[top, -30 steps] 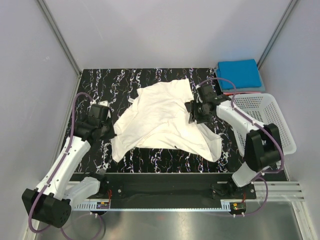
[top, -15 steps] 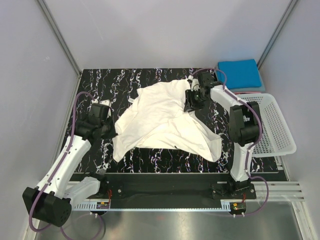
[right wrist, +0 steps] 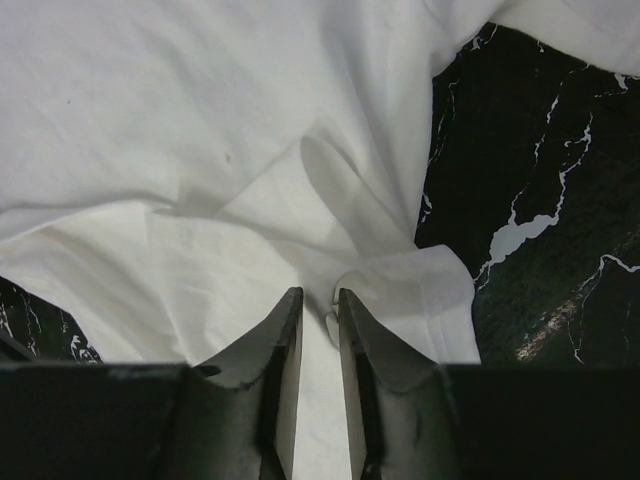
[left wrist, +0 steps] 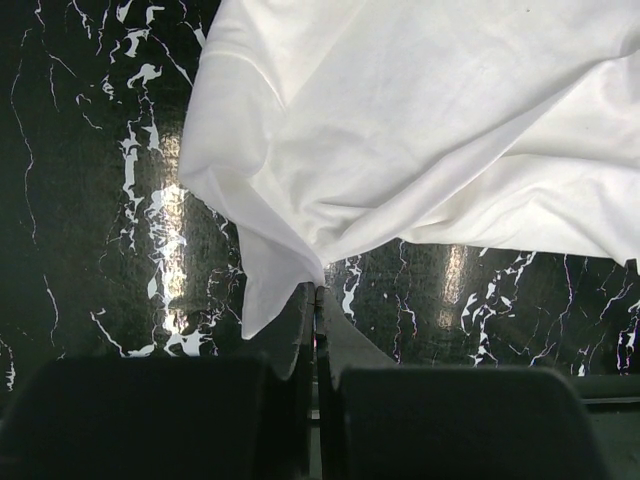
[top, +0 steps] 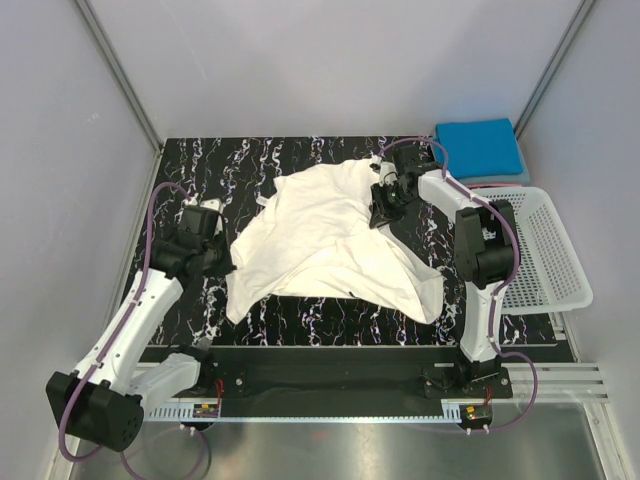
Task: Fold and stack the t-shirts
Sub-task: Flatten the tshirt out
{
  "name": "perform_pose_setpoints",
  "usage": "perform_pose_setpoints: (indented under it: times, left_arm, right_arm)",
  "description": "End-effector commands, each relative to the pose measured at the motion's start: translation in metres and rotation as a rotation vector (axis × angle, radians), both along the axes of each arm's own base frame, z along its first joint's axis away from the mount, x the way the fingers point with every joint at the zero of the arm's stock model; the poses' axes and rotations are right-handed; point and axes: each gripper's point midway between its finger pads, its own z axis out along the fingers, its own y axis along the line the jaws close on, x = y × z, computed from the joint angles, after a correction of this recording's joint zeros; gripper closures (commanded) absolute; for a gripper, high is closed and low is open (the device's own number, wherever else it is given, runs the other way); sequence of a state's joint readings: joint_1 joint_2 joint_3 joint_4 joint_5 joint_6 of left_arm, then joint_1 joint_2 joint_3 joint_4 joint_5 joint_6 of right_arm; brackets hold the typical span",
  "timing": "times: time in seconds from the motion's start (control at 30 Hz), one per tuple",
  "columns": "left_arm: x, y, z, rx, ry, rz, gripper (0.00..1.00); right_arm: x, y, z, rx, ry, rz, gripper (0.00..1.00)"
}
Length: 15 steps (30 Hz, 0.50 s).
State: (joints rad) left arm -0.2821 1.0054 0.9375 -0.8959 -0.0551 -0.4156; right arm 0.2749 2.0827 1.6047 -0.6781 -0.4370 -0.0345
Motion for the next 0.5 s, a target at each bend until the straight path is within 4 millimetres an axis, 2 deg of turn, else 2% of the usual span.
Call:
perform_pose_setpoints:
  times: [0.0,0.13,0.17,0.23,0.27,0.3,0.33,0.37,0.4,0.43,0.47]
  left_arm:
    - [0.006,-0.005,0.001,-0.024,-0.024,-0.019,1.0]
    - [0.006,-0.006,0.001,-0.031,-0.027,-0.016,1.0]
    - [0.008,-0.007,0.005,-0.038,-0.036,-0.015,1.0]
    - [0.013,-0.009,0.014,-0.055,-0.054,-0.002,1.0]
    - [0.023,-0.01,0.032,-0.067,-0.094,0.009,1.0]
    - [0.029,-0.01,0.043,-0.073,-0.112,0.028,1.0]
    - [0.038,-0.008,0.054,-0.076,-0.132,0.046,1.0]
    - [0.052,-0.009,0.089,-0.097,-0.213,0.06,1.0]
    - [0.06,-0.004,0.106,-0.108,-0.248,0.089,1.0]
    - [0.069,-0.004,0.121,-0.121,-0.267,0.1,1.0]
    - [0.077,-0.004,0.164,-0.155,-0.359,0.11,1.0]
  right_arm:
    - [0.005,0.005,0.021,0.021,-0.059,0.035,0.75]
    - [0.008,-0.001,0.022,-0.015,-0.066,0.027,1.0]
    - [0.01,-0.003,0.027,-0.031,-0.076,0.003,1.0]
    - [0.019,-0.016,0.05,-0.09,-0.134,-0.053,1.0]
    - [0.025,-0.02,0.07,-0.107,-0.166,-0.09,1.0]
    - [0.029,-0.027,0.101,-0.124,-0.237,-0.131,1.0]
    - [0.035,-0.04,0.123,-0.166,-0.287,-0.219,1.0]
    - [0.039,-0.045,0.153,-0.165,-0.353,-0.258,1.0]
    - [0.033,-0.053,0.196,-0.148,-0.443,-0.3,1.0]
    - [0.03,-0.06,0.22,-0.145,-0.498,-0.348,1.0]
    - [0.028,-0.065,0.245,-0.127,-0.565,-0.384,1.0]
